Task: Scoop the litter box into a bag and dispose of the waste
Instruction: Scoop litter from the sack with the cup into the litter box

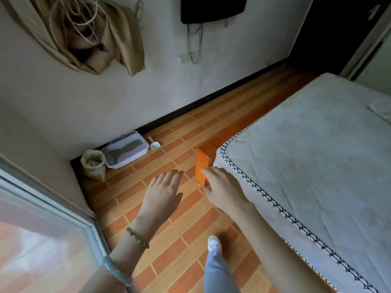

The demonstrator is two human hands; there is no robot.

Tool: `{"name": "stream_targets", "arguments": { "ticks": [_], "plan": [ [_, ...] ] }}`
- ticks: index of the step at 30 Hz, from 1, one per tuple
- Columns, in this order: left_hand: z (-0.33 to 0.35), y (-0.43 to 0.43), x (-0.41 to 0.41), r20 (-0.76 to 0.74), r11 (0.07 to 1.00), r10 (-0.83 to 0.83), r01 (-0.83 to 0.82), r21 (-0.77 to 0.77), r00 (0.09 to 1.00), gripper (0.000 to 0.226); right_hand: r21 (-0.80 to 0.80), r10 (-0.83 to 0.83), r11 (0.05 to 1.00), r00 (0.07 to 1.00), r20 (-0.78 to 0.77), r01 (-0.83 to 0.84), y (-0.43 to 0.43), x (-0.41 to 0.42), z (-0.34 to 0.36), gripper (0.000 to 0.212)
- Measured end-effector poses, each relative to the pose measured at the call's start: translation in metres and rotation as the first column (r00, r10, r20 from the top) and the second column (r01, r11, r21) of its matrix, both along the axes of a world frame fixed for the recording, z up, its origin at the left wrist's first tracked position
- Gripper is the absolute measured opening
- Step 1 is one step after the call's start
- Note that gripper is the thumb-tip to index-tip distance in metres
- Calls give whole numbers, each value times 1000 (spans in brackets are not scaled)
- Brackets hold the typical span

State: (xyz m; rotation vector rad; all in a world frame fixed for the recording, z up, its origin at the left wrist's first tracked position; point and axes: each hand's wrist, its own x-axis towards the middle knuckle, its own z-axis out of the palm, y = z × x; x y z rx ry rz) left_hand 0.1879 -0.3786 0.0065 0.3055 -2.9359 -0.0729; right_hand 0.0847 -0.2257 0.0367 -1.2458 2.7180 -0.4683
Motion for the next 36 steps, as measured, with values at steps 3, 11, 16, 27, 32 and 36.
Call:
{"name": "stream_targets", "arguments": {
  "ticks": [3,11,16,27,32,36],
  "plan": [
    [-8,-28,-40,12,996,84,-84,8,996,70,-2,83,997,997,-6,-83,-35,-53,-6,48],
    [-10,-101,-144,19,944,326,-326,39,945,70,61,356,933,934,-9,-355,-143,-194,-5,52],
    [-15,-145,-171,34,882,464,-466,72,885,69,71,495,866,868,31,-496,-213,-237,-5,54],
    [-55,-313,-190,113,709,687,-696,115,718,70,55,671,731,732,118,-680,-422,-277,-39,54],
    [-51,-412,-201,73,669,732,-735,112,678,65,37,723,681,679,127,-731,-525,-288,-43,49],
    [-57,-469,-208,76,629,765,-768,121,639,61,28,749,655,653,112,-755,-593,-302,-47,50]
  ]
}}
